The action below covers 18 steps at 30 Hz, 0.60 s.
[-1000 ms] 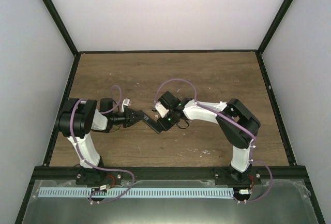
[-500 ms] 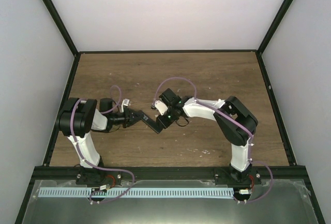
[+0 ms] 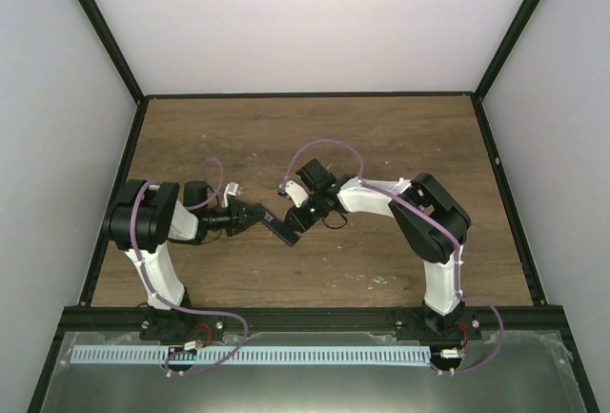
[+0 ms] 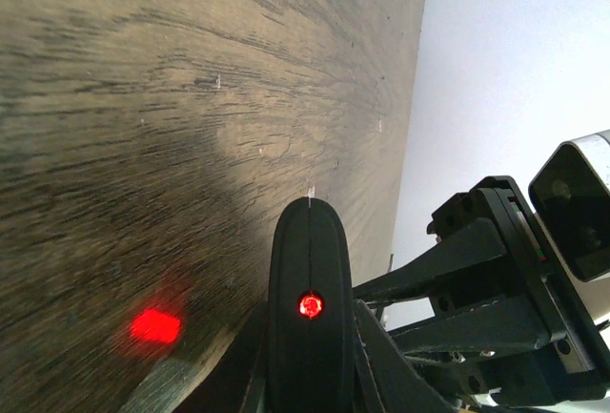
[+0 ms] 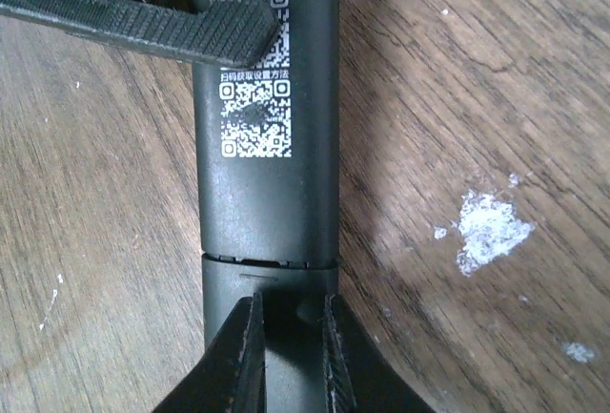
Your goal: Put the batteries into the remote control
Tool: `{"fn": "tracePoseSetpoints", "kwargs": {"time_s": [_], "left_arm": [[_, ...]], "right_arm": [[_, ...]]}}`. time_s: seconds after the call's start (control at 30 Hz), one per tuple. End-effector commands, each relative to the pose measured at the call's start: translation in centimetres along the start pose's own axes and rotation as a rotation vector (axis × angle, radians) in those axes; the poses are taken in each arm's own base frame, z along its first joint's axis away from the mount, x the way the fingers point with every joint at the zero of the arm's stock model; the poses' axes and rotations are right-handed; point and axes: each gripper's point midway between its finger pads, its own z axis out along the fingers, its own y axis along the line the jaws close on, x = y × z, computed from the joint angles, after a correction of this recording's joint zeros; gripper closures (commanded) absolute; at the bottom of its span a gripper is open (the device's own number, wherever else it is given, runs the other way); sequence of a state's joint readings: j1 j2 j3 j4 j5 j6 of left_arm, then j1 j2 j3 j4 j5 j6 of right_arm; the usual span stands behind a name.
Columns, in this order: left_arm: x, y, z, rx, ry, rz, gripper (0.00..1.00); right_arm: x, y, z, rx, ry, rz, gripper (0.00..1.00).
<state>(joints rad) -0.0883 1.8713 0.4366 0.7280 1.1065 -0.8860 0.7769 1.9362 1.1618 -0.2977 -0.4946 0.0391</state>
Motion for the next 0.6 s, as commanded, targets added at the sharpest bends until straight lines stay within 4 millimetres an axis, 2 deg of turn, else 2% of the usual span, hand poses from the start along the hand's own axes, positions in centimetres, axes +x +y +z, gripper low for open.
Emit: {"fn": "tracePoseSetpoints", "kwargs": {"time_s": [0.0,0.2,0.4,0.57], "left_arm": [[0.5,-0.2,0.4,0.017,0.023,0.039,1.00],[0.4,-0.2,0.4,0.017,0.023,0.037,1.00],[0.4,-0.3,0.4,0.018,0.021,0.041,1.00],[0.4,-0.3,0.4,0.016,0.022,0.042,1.00]], "right_arm": [[4.3,-2.1,2.7,0.069,0.134,0.022,0.90],[3.5,-2.2,2.3,0.087,0.113,0.017,0.90],[1.1,-1.1,-1.1,0.119,0.013,0.023,0.89],[1.9,-0.2,-2.9,0.113,0.003,0.049,0.85]]}}
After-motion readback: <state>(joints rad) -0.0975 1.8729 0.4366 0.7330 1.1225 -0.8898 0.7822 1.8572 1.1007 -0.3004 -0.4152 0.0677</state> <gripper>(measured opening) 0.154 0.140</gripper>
